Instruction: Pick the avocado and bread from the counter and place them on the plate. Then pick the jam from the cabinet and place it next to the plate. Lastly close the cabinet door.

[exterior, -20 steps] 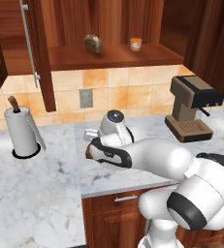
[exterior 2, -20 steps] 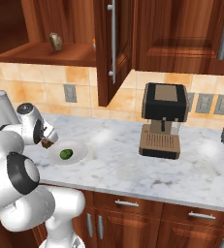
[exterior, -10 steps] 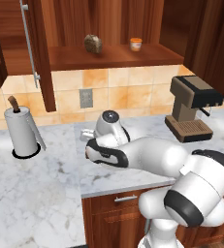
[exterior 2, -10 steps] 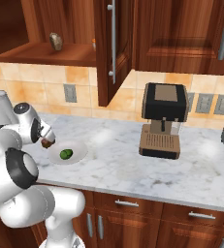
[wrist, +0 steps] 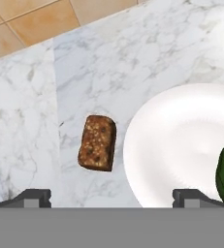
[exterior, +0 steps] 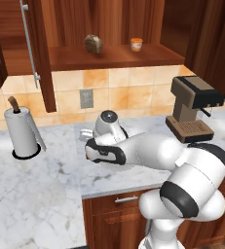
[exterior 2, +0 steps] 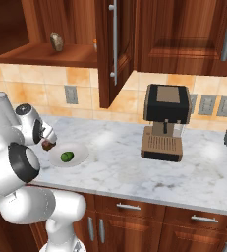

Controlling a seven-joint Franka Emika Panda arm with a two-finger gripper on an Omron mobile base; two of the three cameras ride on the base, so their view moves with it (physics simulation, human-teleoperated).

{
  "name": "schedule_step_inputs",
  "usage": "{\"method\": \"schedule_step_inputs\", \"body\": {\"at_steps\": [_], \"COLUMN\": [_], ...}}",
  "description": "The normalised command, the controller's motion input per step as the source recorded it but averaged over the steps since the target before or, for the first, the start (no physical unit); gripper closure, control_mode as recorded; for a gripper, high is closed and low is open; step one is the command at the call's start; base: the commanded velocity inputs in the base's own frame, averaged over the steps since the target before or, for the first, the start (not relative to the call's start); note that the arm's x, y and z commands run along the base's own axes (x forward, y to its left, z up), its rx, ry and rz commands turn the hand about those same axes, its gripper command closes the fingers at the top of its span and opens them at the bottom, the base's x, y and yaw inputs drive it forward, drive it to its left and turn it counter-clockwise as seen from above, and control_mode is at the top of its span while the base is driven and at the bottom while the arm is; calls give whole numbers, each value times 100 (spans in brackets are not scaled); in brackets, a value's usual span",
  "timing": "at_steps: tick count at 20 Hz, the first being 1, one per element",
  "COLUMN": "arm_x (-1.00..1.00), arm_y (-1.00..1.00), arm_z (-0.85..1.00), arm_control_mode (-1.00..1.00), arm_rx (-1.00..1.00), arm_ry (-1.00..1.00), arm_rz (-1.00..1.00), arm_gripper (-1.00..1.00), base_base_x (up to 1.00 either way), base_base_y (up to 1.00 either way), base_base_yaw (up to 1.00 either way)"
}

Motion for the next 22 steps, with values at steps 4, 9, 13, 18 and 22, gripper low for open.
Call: {"method": "schedule_step_inputs", "body": {"at_steps": [4,9,13,18,22], "arm_x": [7,15,17,15,18], "arm_y": [1,1,3,12,15], "arm_z": [-21,-19,-17,-17,-15], "arm_control_mode": [-100,-100,-100,-100,-100], "arm_rx": [-3,-3,-2,-3,-3], "arm_ry": [0,0,0,1,4], "arm_rz": [0,0,0,0,0], "arm_gripper": [-100,-100,-100,-100,-100], "base_base_x": [0,0,0,0,0], "base_base_y": [0,0,0,0,0], "base_base_yaw": [0,0,0,0,0]}}
